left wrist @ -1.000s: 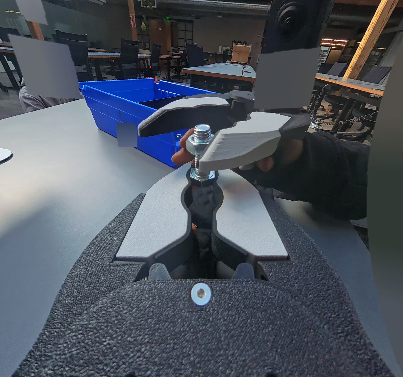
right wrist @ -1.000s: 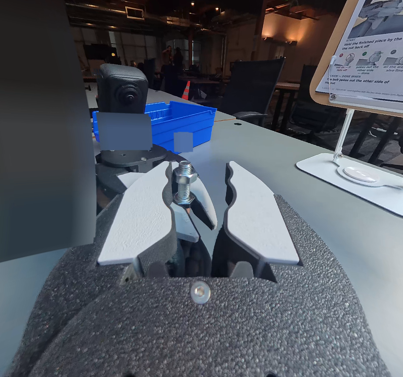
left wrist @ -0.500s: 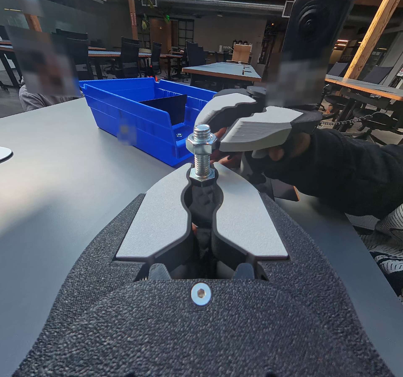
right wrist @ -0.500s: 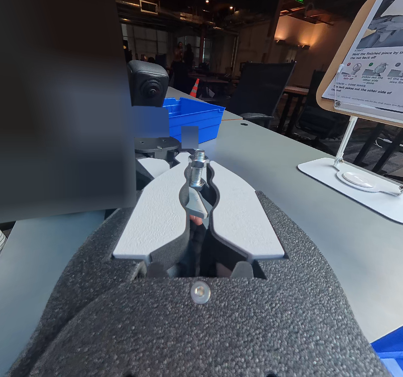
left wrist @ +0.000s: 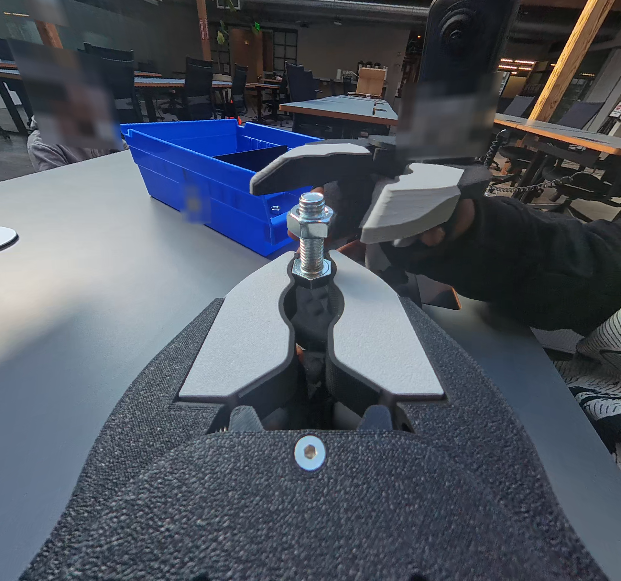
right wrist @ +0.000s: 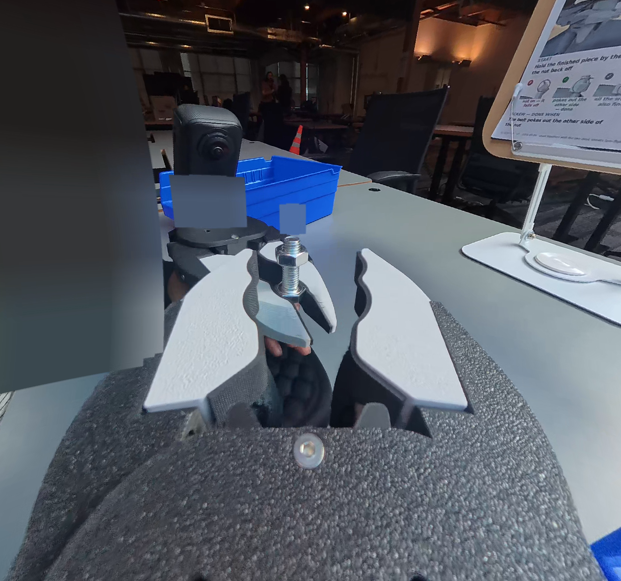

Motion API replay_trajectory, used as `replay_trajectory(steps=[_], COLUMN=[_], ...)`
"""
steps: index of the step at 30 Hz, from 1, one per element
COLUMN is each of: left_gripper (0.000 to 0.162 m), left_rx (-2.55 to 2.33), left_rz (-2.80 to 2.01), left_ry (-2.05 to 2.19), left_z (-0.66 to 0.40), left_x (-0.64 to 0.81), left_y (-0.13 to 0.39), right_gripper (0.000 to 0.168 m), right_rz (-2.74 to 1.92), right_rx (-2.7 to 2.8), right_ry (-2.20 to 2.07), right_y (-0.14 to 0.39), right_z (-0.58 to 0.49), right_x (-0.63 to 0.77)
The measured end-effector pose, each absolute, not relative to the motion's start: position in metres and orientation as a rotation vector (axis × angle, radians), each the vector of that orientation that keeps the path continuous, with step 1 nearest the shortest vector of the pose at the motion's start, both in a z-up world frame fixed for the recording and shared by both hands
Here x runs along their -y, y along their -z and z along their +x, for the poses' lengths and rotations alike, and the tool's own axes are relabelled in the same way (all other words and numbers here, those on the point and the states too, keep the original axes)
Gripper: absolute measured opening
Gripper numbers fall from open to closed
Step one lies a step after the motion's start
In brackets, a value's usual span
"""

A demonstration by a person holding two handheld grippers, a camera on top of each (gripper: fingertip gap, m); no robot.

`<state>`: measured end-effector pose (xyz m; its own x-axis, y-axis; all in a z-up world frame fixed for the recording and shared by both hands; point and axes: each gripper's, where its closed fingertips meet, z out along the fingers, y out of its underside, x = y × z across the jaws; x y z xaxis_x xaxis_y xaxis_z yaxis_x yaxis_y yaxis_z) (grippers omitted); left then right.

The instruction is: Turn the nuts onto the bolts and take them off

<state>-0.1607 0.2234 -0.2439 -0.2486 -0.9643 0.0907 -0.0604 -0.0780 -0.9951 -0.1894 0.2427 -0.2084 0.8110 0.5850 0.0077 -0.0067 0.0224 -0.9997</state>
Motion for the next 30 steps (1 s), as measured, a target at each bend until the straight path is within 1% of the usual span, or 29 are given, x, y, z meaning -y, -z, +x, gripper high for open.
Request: replay_trajectory(steps=[3,6,10,20,22,24,25,28,30], left_gripper=[0.013,0.013,0.013,0.013,0.013,0.013,0.013,0.013,0.013], left_rx=[-1.393,-1.399,-1.405,-1.4,-1.394,-1.394,-1.397,-1.405,-1.4], left_rz=[-1.178,-1.177,-1.174,-1.179,-1.181,-1.179,-1.178,-1.176,-1.177], left_ry=[1.434,1.427,1.422,1.431,1.435,1.437,1.433,1.427,1.431], left_z=[-0.161,-0.16,-0.16,-0.161,-0.161,-0.161,-0.161,-0.16,-0.161], left_x=[-0.223,-0.223,-0.222,-0.222,-0.223,-0.223,-0.223,-0.222,-0.222], left_y=[0.244,0.245,0.245,0.245,0.244,0.244,0.245,0.245,0.245], right_gripper=[0.061,0.06,0.047,0.032,0.022,0.009,0.007,0.008,0.022], right_rz=[-1.505,-1.528,-1.549,-1.524,-1.518,-1.508,-1.501,-1.5,-1.481], right_rx=[0.495,0.502,0.515,0.544,0.549,0.533,0.527,0.521,0.523], right_ry=[-0.502,-0.493,-0.452,-0.418,-0.411,-0.398,-0.403,-0.407,-0.422], right_y=[0.21,0.213,0.216,0.212,0.211,0.209,0.208,0.208,0.205], right_z=[-0.197,-0.202,-0.2,-0.187,-0.184,-0.178,-0.176,-0.173,-0.176], right_x=[-0.252,-0.26,-0.262,-0.24,-0.237,-0.235,-0.235,-0.233,-0.232])
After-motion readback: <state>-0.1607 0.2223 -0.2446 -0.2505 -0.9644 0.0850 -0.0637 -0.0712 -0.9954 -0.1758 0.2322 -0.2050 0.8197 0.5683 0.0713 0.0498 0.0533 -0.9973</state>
